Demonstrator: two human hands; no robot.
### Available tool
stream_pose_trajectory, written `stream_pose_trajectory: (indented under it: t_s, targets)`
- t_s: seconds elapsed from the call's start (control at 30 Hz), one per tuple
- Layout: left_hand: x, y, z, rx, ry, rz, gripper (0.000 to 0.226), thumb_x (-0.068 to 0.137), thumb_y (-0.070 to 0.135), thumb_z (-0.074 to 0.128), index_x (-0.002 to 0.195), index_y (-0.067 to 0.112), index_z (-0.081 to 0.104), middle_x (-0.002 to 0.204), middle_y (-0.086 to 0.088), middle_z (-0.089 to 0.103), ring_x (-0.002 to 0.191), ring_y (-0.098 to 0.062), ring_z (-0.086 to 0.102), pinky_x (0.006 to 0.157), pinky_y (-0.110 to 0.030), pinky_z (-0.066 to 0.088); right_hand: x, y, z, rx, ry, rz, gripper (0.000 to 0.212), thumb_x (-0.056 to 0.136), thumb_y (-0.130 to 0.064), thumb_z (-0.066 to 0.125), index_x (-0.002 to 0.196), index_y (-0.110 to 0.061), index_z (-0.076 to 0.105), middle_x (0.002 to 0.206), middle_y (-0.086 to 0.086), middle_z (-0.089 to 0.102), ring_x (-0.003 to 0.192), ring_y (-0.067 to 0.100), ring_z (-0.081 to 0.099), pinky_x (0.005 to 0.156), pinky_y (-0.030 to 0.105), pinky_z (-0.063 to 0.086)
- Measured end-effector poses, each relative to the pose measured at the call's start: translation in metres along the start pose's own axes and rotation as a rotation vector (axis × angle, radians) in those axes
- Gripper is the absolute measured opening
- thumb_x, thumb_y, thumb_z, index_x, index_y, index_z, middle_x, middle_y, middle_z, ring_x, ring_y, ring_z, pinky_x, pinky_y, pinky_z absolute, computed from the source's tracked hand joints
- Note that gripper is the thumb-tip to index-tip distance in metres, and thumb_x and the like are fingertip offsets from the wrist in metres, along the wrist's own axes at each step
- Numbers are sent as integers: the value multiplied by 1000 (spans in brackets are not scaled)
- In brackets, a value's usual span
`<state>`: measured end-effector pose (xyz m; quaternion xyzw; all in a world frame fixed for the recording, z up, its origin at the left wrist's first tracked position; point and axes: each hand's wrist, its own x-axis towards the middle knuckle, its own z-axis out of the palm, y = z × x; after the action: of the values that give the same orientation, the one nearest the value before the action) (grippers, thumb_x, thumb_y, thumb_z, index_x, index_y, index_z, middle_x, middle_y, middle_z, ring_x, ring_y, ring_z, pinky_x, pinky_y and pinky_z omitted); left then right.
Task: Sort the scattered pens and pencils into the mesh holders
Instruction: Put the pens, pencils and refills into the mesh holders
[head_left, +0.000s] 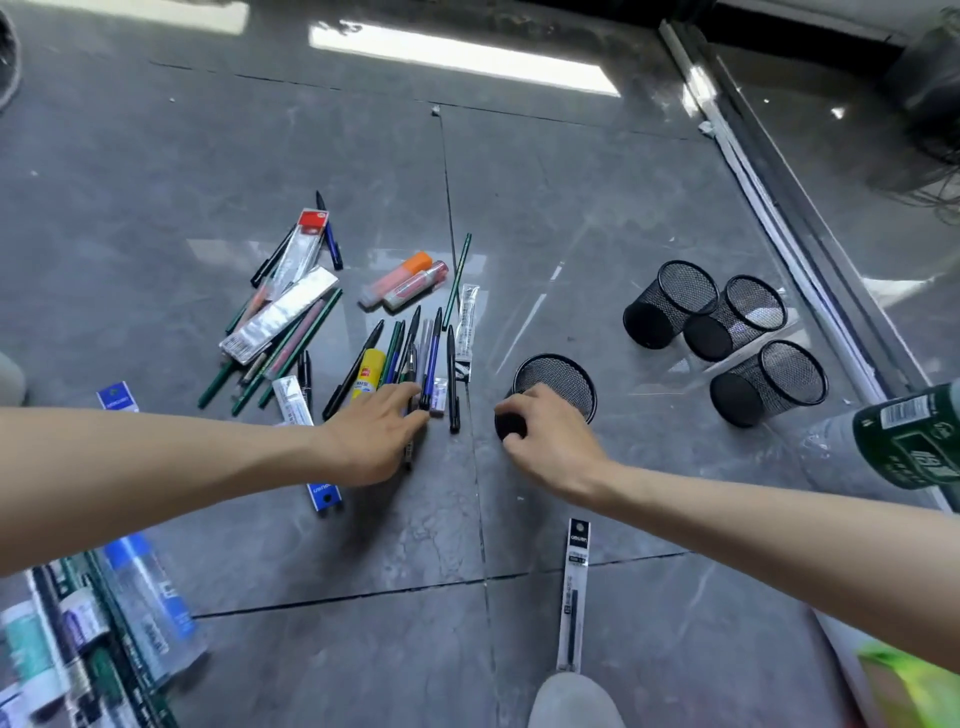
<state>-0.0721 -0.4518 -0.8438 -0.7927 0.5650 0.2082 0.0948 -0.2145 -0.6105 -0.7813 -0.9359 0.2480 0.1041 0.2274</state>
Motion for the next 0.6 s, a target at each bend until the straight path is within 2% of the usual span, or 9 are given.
stream_pose_trajectory:
  t_s: [0.07,0.13,0.23,0.27,0.3,0.37,0.43,0.5,0.6]
  targets:
    - [-5,0,0,6,-3,8,61,88,16,43,145,12,22,153,-16,6,139,-32,15,112,-42,21,-8,3,-3,96,243,-53,32,73,-9,47,102,-15,58,109,4,50,101,26,48,89,36,40]
    - [-10,-2,1,22,45,18,52,87,16,44,136,10,32,145,-17,19,128,-32,29,104,-40,30,-14,9,-6,206,464,22,28,65,-3,44,89,-16,50,98,3,47,96,26,46,82,39,40]
    - [-16,-4,4,29,127,-15,33,82,14,47,115,7,44,123,-13,37,103,-27,41,85,-38,37,-26,30,-1,363,543,452,34,69,5,47,94,-17,46,106,6,49,106,29,46,85,39,39]
    - [-18,-5,4,16,148,-43,28,83,13,46,111,7,45,118,-12,39,99,-27,42,80,-38,38,-32,41,5,387,468,571,33,72,5,48,100,-13,48,112,9,51,111,31,47,86,37,40]
    - [-19,-6,5,-1,163,-70,24,85,11,45,108,7,46,115,-12,39,96,-27,43,76,-39,39,-36,50,11,340,276,657,32,78,4,48,107,-8,51,117,12,54,115,32,48,83,34,42]
    - [-23,-8,4,-10,181,-94,18,84,7,45,102,7,45,108,-11,39,88,-27,40,69,-39,38,-45,55,27,354,-124,836,29,90,-2,45,116,6,52,119,18,56,114,26,53,64,22,36]
    - [-26,-10,3,14,201,-82,18,79,2,45,96,8,43,103,-11,40,80,-23,33,67,-39,36,-54,58,39,346,-414,924,21,92,-11,51,100,8,49,93,15,54,78,13,52,50,17,23]
    - [-32,-13,2,53,203,-69,22,73,-2,45,91,9,41,100,-11,41,76,-22,30,67,-40,35,-60,54,42,296,-473,852,28,84,-15,66,97,-4,45,74,6,42,54,12,36,41,19,25]
    - [-44,-22,4,118,196,-31,32,64,-4,50,93,7,43,102,-13,42,81,-25,38,64,-37,30,-60,50,43,242,-488,803,28,84,-11,67,71,-9,42,60,4,37,47,12,34,37,15,23]
